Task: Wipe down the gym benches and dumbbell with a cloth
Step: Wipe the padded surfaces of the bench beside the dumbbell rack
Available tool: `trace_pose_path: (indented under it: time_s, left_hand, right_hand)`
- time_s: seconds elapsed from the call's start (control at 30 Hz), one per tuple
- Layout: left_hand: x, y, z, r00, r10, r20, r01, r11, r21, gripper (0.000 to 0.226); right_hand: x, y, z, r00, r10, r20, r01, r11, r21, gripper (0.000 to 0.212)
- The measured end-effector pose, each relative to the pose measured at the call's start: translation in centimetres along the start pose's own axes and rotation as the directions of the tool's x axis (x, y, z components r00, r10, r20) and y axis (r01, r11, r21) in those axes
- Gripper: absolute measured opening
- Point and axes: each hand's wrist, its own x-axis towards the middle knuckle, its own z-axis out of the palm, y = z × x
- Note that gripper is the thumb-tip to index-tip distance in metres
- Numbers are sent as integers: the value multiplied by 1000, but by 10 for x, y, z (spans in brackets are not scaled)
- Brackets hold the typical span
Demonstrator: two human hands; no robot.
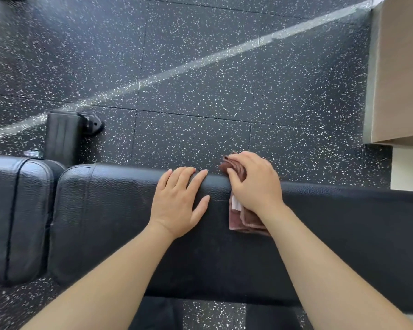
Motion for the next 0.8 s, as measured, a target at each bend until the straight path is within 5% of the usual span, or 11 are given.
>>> trace_pose_path:
  time_s: [0.2, 0.4, 0.6, 0.8]
  left_hand:
    - [-13, -40, -8, 999, 19, 43, -20, 1000, 9, 56]
    - [-32, -110, -16, 998, -59, 7, 59, 998, 10, 61]
    - [-35, -111, -20, 999, -33, 34, 34, 999, -22, 61]
    - [-32, -119, -17, 999, -7, 32, 8, 1000, -15, 61]
  right_hand:
    - [-44, -45, 28, 975, 23, -222, -22, 1000, 8, 35]
    - [-3, -105, 58, 993, -39, -110, 44, 998, 39, 30]
    - [-47, -84, 53, 968, -76, -238, 65, 996, -56, 34]
    - [-17, -111, 62, 900, 222, -374, -216, 975, 57, 28]
